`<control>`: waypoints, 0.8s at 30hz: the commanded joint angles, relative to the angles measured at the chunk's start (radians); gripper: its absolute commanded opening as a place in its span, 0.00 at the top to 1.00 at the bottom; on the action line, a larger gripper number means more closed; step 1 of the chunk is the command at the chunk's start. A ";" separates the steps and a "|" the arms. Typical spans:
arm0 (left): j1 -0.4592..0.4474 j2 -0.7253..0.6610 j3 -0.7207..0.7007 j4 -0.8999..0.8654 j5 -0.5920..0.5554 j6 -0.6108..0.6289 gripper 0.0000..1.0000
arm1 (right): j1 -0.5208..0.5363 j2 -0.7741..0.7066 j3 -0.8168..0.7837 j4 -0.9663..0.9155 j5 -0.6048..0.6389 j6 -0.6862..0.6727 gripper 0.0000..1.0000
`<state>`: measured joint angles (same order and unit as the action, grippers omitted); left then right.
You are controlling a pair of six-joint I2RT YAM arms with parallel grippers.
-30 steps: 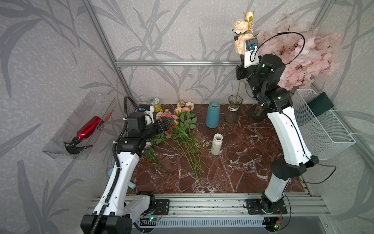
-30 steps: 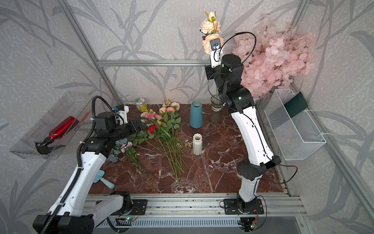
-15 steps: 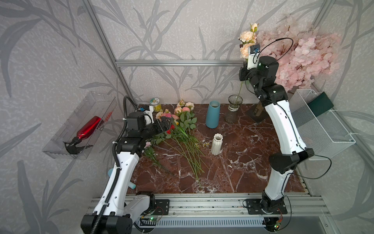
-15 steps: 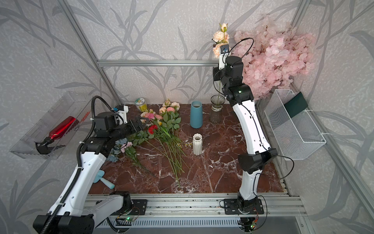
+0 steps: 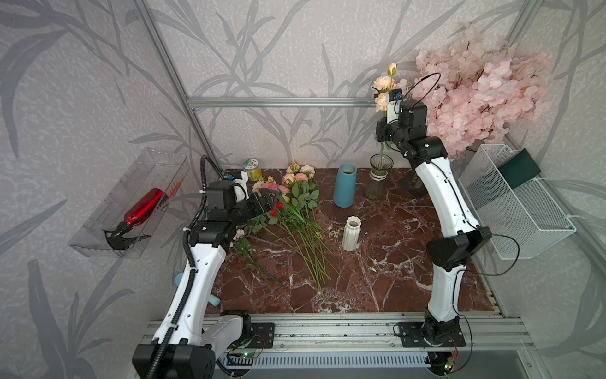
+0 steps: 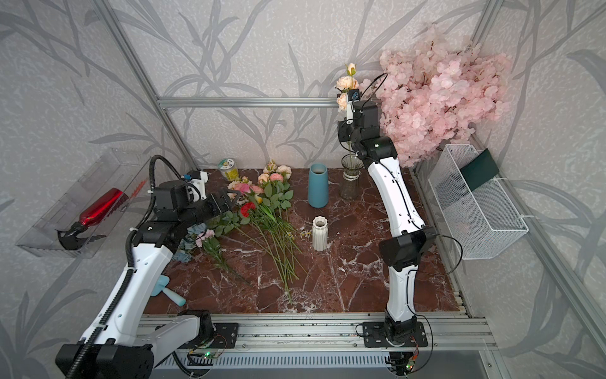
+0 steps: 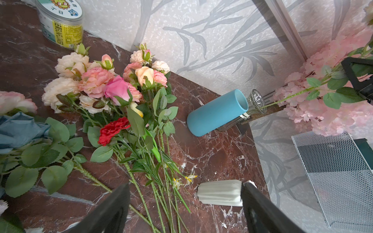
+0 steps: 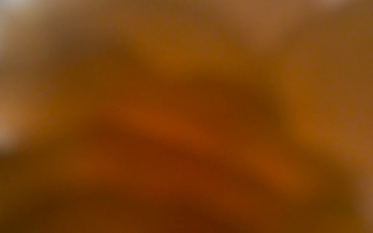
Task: Place the pink flowers into the vase
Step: Place the flower in the vase.
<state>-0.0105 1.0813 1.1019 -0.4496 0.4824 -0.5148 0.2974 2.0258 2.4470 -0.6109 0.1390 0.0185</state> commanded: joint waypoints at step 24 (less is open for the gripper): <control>0.006 0.262 0.066 -0.273 -0.205 -0.070 0.29 | 0.105 -0.416 -0.284 -0.166 -0.034 0.115 0.40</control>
<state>-0.0055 1.3342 1.1660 -0.6643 0.3023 -0.5392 0.3897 1.6752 2.2337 -0.7834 0.1242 0.0975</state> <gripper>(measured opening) 0.712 0.594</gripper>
